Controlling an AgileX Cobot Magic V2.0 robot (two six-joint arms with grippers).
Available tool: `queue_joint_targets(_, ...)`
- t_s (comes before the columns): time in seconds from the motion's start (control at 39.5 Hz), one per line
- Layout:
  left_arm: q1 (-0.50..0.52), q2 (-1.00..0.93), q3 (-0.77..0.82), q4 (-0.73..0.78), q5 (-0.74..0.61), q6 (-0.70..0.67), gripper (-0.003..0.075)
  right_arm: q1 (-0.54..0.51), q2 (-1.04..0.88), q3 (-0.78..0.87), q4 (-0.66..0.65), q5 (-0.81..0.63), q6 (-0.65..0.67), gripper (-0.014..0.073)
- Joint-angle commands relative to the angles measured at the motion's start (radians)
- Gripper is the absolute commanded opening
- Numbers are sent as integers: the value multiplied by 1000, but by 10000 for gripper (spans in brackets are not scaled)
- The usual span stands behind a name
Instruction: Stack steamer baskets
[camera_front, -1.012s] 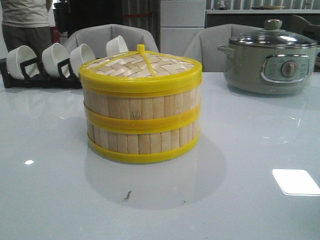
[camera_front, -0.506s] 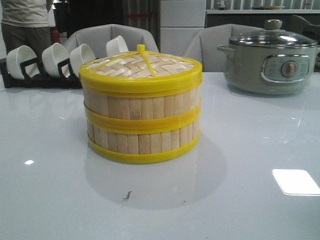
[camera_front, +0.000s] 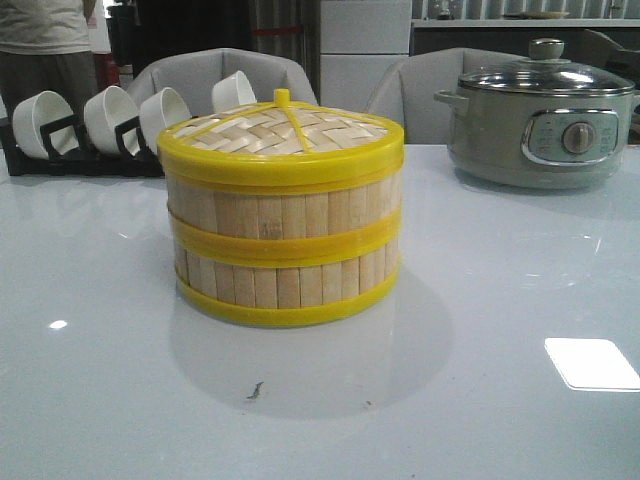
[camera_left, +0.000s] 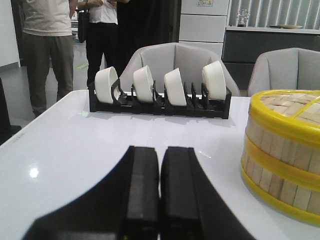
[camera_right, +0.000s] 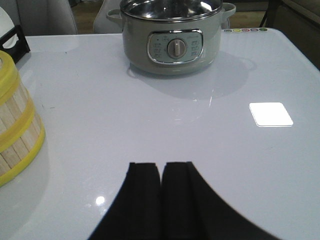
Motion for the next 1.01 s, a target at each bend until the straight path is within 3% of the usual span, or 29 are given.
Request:
queue_joint_targets(0.0, 3, -16, 1, -1, -91, -2, 94, -6, 5, -31, -11, -84, -5, 56)
queue_joint_targets(0.66, 3, -16, 1, -1, -91, -2, 94, -6, 5, -31, -11, -84, -5, 56)
queue_joint_targets(0.81, 3, -16, 1, -1, -91, -2, 94, -12, 5, -31, -104, -84, -6, 57)
queue_joint_targets(0.99, 3, -16, 1, -1, -91, -2, 94, -12, 5, -31, -106, -85, -6, 57)
